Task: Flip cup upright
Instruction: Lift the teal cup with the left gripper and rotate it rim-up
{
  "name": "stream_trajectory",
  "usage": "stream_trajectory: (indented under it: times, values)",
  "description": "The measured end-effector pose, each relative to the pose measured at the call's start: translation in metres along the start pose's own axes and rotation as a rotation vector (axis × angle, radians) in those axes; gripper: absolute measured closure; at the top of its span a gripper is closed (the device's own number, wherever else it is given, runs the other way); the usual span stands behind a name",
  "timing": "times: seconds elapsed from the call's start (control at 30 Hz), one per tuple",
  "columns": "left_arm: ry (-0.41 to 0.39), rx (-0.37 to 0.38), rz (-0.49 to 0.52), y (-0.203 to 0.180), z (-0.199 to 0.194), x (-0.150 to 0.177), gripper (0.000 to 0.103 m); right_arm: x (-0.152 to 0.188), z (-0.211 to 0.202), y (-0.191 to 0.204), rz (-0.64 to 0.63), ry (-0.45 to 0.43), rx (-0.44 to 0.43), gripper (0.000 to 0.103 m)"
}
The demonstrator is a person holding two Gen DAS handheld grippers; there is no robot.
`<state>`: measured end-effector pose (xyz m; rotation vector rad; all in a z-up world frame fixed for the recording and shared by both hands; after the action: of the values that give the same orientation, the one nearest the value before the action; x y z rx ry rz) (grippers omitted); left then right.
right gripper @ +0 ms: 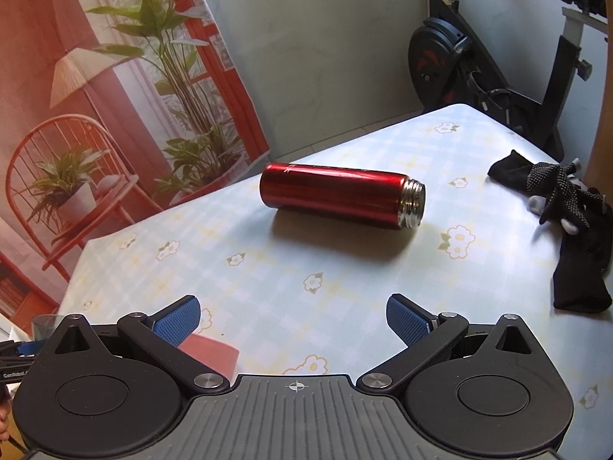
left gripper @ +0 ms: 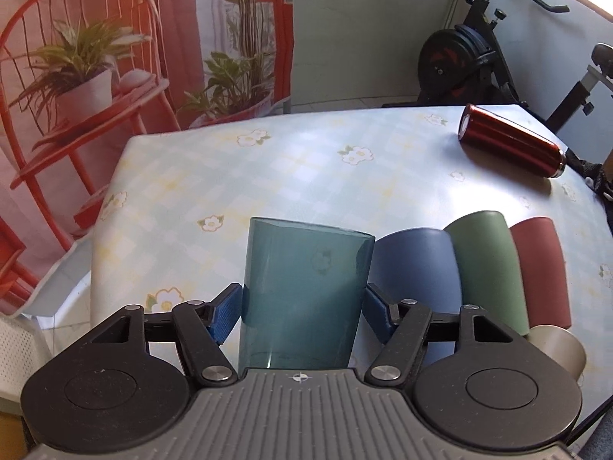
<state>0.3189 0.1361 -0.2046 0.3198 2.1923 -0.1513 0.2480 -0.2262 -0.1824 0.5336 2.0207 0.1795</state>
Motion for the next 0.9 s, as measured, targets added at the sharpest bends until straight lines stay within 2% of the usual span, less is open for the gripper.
stream_trajectory:
  times: [0.17, 0.37, 0.47, 0.63, 0.73, 0.9]
  values:
    - [-0.006, -0.026, 0.025, -0.008, -0.009, -0.004, 0.033, -0.001, -0.008, -0.006, 0.026, -0.013, -0.015, 0.0]
    - [-0.071, -0.05, 0.006, -0.018, -0.036, -0.019, 0.033, -0.007, -0.02, -0.017, 0.038, -0.035, -0.021, 0.0]
    - [-0.107, -0.029, 0.023, -0.037, -0.056, -0.029, 0.033, -0.012, -0.029, -0.024, 0.037, -0.051, -0.021, 0.0]
    - [-0.134, 0.047, 0.066, -0.093, -0.079, -0.033, 0.033, -0.016, -0.045, -0.039, 0.013, -0.073, -0.012, 0.0]
    - [-0.114, 0.104, 0.058, -0.132, -0.079, -0.029, 0.033, -0.016, -0.053, -0.052, 0.003, -0.077, 0.0, 0.0]
    - [-0.048, 0.229, -0.015, -0.196, -0.057, -0.014, 0.033, -0.017, -0.064, -0.08, -0.014, -0.083, 0.037, 0.0]
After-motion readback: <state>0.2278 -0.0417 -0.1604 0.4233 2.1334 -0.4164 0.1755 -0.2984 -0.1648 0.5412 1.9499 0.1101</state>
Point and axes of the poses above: each gripper's, at about its wrist camera, not at the fingertips, and z roughly the way its jaws point, y to its left, x to its underside, the point moved 3 cm from there along z, roughly the way its jaws point, and after that the axes turned 15 degrees about -y, right-handed, at the moved point
